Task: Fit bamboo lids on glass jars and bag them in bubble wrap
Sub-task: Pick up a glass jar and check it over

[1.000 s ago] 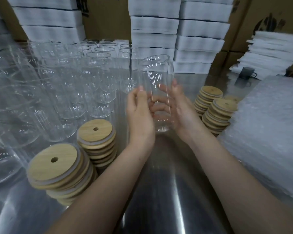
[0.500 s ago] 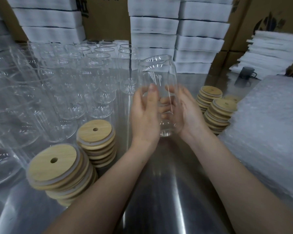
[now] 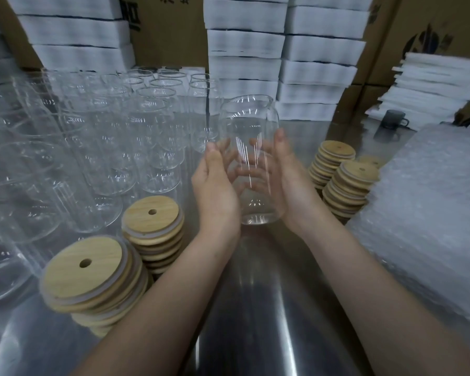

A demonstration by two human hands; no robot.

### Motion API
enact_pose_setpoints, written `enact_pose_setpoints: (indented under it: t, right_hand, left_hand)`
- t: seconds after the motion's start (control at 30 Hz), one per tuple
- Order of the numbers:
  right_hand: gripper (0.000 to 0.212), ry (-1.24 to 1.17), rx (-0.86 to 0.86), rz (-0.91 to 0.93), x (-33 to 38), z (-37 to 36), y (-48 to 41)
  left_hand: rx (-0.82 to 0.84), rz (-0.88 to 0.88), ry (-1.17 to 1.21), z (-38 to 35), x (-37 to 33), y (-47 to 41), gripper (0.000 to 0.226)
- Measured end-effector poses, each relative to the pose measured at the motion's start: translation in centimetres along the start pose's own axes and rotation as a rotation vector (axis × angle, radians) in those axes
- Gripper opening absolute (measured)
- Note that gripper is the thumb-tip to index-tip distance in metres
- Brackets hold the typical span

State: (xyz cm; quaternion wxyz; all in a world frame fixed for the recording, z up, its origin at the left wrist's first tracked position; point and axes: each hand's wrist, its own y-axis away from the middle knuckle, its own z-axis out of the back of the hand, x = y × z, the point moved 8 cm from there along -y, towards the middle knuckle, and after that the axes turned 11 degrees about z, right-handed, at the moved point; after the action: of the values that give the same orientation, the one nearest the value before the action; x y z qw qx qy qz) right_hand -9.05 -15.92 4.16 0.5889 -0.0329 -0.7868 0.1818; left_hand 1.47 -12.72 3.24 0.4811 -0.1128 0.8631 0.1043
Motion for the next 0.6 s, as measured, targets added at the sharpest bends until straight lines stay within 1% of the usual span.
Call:
enact_pose_setpoints:
  t: [0.1, 0.13, 0.2, 0.23, 0.3, 0.33, 0.43, 0.53, 0.6]
  right_hand:
    - [0.045, 0.069, -0.08, 0.114, 0.9, 0.7, 0.0]
    - [0.042, 0.096, -0.093, 0.148, 1.1, 0.7, 0.1]
    - [0.048, 0.143, -0.088, 0.188, 1.4, 0.6, 0.2]
    - [0.047, 0.168, -0.073, 0.199, 1.4, 0.5, 0.2]
    - [0.037, 0.203, -0.049, 0.202, 1.5, 0.3, 0.3]
    - [0.036, 0.206, -0.048, 0.184, 1.5, 0.3, 0.2]
    - [0.055, 0.177, -0.019, 0.089, 0.9, 0.5, 0.1]
    - [0.074, 0.054, -0.01, 0.004, 0.8, 0.6, 0.2]
    - [0.088, -0.031, -0.002, -0.007, 1.1, 0.7, 0.2]
  left_hand:
    - [0.057, -0.065, -0.167, -0.9, -0.6, 0.9, 0.031]
    - [0.073, -0.068, -0.217, -1.4, -0.7, 1.3, 0.041]
    - [0.086, -0.084, -0.312, -1.9, -0.8, 1.8, 0.082]
    - [0.088, -0.092, -0.343, -2.0, -0.9, 1.8, 0.09]
    - [0.054, -0.115, -0.377, -1.8, -1.3, 1.8, 0.085]
    - [0.036, -0.124, -0.389, -1.6, -1.3, 1.7, 0.081]
    - [0.035, -0.129, -0.39, -1.4, -1.1, 1.4, 0.078]
    - [0.132, -0.088, -0.378, -1.7, -0.5, 1.3, 0.084]
    - [0.189, -0.103, -0.433, -2.1, -0.3, 1.5, 0.081]
